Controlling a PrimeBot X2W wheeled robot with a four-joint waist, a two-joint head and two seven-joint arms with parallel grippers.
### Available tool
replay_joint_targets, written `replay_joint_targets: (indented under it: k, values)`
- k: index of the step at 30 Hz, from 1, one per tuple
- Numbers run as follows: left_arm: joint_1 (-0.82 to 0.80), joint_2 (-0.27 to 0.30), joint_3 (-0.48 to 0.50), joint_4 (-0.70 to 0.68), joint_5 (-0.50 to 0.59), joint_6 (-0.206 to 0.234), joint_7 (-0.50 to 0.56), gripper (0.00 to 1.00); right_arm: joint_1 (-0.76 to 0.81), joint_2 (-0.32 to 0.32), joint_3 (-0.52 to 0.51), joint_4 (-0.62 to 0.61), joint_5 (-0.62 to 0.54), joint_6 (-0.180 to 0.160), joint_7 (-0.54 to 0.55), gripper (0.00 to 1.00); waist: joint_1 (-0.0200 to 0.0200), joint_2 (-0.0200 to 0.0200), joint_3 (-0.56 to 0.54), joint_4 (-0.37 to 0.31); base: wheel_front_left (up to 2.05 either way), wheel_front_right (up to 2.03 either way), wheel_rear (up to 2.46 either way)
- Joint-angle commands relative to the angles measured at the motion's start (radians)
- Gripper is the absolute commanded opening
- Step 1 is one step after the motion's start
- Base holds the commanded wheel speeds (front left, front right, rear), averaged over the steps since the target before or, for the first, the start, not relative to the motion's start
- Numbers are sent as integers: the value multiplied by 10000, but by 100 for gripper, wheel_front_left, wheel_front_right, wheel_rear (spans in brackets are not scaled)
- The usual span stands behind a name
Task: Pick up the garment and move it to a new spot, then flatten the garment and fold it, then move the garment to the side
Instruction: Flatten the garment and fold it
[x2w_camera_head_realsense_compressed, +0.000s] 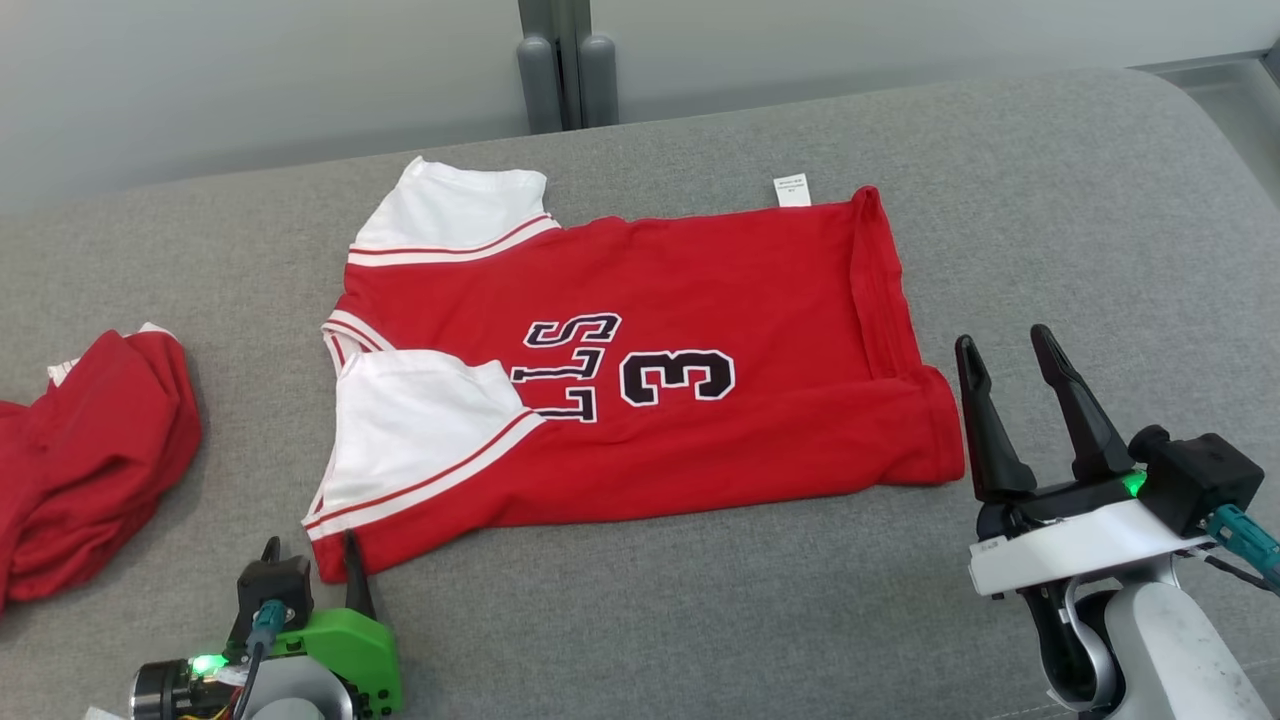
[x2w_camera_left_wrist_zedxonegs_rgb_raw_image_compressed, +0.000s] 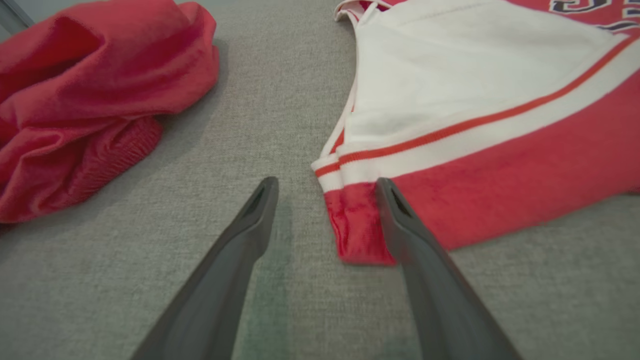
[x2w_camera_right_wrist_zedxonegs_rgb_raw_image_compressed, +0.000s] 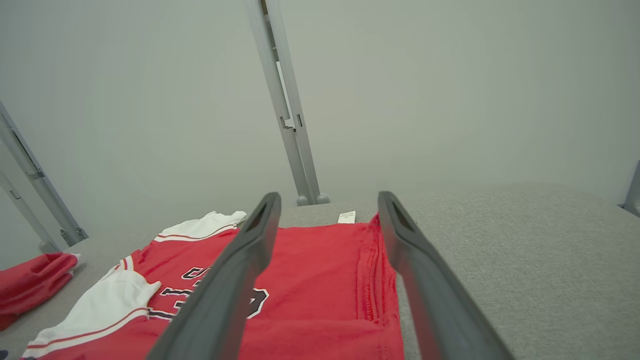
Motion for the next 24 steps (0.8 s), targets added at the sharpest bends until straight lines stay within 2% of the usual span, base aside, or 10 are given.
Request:
replay_joint_targets:
  k: [1, 5, 6, 12, 17, 22, 24]
  values:
    - [-220, 82, -19, 262, 6, 6, 30, 100, 105, -72, -36, 45, 36, 0, -28, 100, 0, 0, 58, -27, 0, 0, 0]
    - [-546, 109, -189, 964, -12, -249, 147, 100, 104, -54, -208, 175, 37, 0, -28, 100, 0, 0, 136, -30, 0, 0, 0]
    - [-598, 109, -257, 1114, 24, -299, 144, 0, 122, -56, -248, 305, 1, 0, -28, 100, 0, 0, 150, -17, 0, 0, 0]
    - [-858, 92, -416, 978, 37, -512, 40, 0, 123, 69, -753, 1698, -341, 0, -29, 100, 0, 0, 105, 237, 0, 0, 0]
    - [-575, 70, -983, -307, 484, -765, 6, 0, -272, 193, -1048, 3261, -697, 0, 262, 100, 0, 0, 98, 564, 0, 0, 0]
    - [-291, -4, -1065, -1708, 589, -585, 2, 0, -690, 490, -1533, 4494, -905, -1, 425, 100, 0, 0, 126, 939, 0, 0, 0]
    - [-174, -20, -1138, -2194, 647, -645, 2, 0, -884, 620, -1701, 4906, -845, 0, 460, 100, 0, 0, 143, 1075, 0, 0, 0]
